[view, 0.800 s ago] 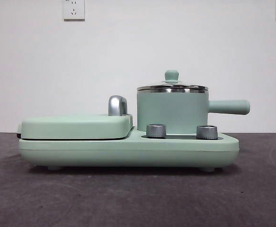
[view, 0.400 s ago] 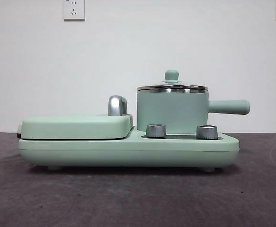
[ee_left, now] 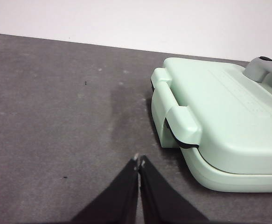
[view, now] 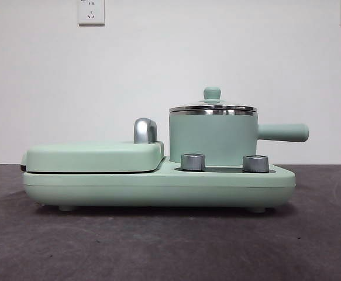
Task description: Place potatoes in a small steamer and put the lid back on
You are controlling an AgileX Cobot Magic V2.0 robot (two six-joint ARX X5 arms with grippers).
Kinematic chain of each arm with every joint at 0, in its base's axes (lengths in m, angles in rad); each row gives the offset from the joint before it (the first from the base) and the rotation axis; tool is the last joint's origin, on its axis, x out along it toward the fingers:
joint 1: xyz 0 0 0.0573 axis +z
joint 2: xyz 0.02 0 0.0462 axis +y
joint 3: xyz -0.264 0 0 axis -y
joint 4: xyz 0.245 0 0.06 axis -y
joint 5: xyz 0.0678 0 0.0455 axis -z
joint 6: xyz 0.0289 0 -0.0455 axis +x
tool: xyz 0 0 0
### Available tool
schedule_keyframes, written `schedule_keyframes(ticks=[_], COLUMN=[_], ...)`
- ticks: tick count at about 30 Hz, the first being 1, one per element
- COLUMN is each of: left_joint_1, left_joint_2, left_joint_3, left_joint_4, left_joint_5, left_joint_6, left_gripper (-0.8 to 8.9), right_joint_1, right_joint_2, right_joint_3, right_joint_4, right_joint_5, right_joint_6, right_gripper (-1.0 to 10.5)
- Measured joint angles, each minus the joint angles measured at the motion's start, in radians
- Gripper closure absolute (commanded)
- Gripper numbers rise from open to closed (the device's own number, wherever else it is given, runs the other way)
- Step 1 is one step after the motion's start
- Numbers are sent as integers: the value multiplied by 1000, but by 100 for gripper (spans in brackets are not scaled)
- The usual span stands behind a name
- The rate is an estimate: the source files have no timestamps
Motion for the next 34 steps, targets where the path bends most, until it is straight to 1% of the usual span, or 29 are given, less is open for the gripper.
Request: schedule_keyframes(ticks=[5,9,11,13,16,22,34], left_joint_1=[0,0,0,0,0,0,0], left_joint_2=[0,0,0,0,0,0,0], left_joint_3=[0,0,0,0,0,0,0], left_joint_4=[0,0,0,0,0,0,0], left_joint_5=[0,0,0,0,0,0,-1], left_joint_6=[0,0,0,0,0,0,0], left_gripper=[807,807,807,807,807,807,807], right_joint_1=[-158,-264,-294,-306,-309,-309,-313], right_joint_2=[-83,-132,-156,-190,-244,-304,-328], right_joint_3=[-203,-372,-425,-473,-528,-600,-621], right_joint_4=[210,359,403,450,522,525,537], right_joint_5=[23,106,136,157,162,161,158], right_joint_6=[-5,-6,-6,-15,-54,-138,-190], right_gripper=[919,919,919,919,919,919,919])
